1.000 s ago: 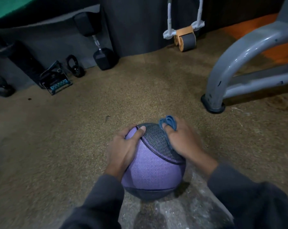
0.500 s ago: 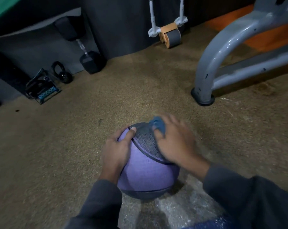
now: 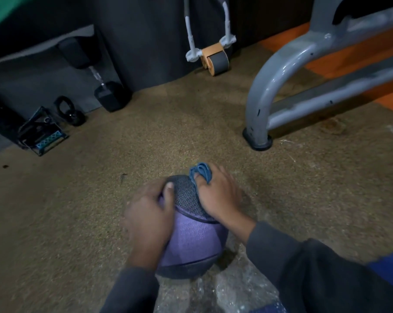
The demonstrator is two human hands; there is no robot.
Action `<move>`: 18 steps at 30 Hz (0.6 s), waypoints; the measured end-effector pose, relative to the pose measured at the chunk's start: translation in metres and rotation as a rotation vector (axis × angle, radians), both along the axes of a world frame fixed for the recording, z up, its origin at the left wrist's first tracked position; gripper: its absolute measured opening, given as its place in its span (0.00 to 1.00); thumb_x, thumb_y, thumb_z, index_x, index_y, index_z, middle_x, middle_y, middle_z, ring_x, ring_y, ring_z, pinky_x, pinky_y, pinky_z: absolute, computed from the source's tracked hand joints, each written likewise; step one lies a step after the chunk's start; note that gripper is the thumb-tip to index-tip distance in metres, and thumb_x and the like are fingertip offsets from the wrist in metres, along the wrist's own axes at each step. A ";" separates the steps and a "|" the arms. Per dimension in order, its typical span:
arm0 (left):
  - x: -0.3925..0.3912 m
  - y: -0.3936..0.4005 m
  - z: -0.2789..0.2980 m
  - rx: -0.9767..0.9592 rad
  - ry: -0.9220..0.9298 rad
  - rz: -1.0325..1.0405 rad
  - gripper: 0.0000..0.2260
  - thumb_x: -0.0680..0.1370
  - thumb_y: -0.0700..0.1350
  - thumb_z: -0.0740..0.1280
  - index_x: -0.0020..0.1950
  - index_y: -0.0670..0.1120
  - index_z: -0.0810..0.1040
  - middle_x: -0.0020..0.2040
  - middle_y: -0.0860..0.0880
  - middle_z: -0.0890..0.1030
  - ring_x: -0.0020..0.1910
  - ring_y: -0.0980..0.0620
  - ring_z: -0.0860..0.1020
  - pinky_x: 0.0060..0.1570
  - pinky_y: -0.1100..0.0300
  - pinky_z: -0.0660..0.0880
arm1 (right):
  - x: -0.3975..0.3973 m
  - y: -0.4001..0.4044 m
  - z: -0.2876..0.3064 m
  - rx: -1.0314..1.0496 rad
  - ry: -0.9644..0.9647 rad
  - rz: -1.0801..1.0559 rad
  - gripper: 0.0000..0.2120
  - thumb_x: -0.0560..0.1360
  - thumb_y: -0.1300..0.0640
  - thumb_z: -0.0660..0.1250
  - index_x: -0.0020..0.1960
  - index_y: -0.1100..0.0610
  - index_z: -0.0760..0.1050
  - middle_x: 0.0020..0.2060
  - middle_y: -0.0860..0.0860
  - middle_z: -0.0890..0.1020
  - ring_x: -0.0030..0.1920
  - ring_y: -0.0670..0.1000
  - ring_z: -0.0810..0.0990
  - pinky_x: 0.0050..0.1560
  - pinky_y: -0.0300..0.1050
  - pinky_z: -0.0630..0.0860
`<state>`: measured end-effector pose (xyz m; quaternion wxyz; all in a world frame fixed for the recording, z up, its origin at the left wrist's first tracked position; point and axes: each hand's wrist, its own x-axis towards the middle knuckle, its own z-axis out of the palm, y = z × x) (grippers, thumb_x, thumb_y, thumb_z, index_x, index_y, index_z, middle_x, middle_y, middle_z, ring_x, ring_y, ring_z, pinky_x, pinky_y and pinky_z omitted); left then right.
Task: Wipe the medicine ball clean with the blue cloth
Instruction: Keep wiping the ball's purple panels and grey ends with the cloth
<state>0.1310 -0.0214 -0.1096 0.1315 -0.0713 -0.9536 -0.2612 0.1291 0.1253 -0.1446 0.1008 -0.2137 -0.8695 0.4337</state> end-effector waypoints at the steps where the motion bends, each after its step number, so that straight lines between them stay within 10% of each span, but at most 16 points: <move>1: 0.005 0.009 -0.002 -0.080 -0.004 -0.033 0.23 0.79 0.61 0.52 0.64 0.56 0.79 0.64 0.54 0.80 0.64 0.47 0.76 0.60 0.48 0.73 | 0.001 0.001 0.000 0.000 -0.002 0.013 0.22 0.79 0.43 0.58 0.71 0.47 0.68 0.65 0.49 0.74 0.64 0.57 0.72 0.64 0.51 0.67; 13: -0.008 -0.013 -0.001 -0.023 -0.082 -0.093 0.24 0.79 0.57 0.49 0.68 0.56 0.77 0.70 0.57 0.75 0.69 0.54 0.71 0.69 0.52 0.66 | 0.027 -0.031 0.022 0.324 0.230 0.206 0.25 0.73 0.42 0.54 0.68 0.43 0.69 0.64 0.45 0.74 0.59 0.55 0.73 0.53 0.53 0.74; 18: -0.009 -0.012 -0.002 -0.005 -0.073 -0.061 0.22 0.79 0.58 0.51 0.66 0.59 0.78 0.68 0.59 0.75 0.69 0.53 0.71 0.68 0.52 0.67 | -0.033 0.000 0.006 -0.060 -0.056 0.190 0.15 0.77 0.45 0.59 0.60 0.47 0.74 0.56 0.52 0.80 0.58 0.59 0.78 0.57 0.51 0.74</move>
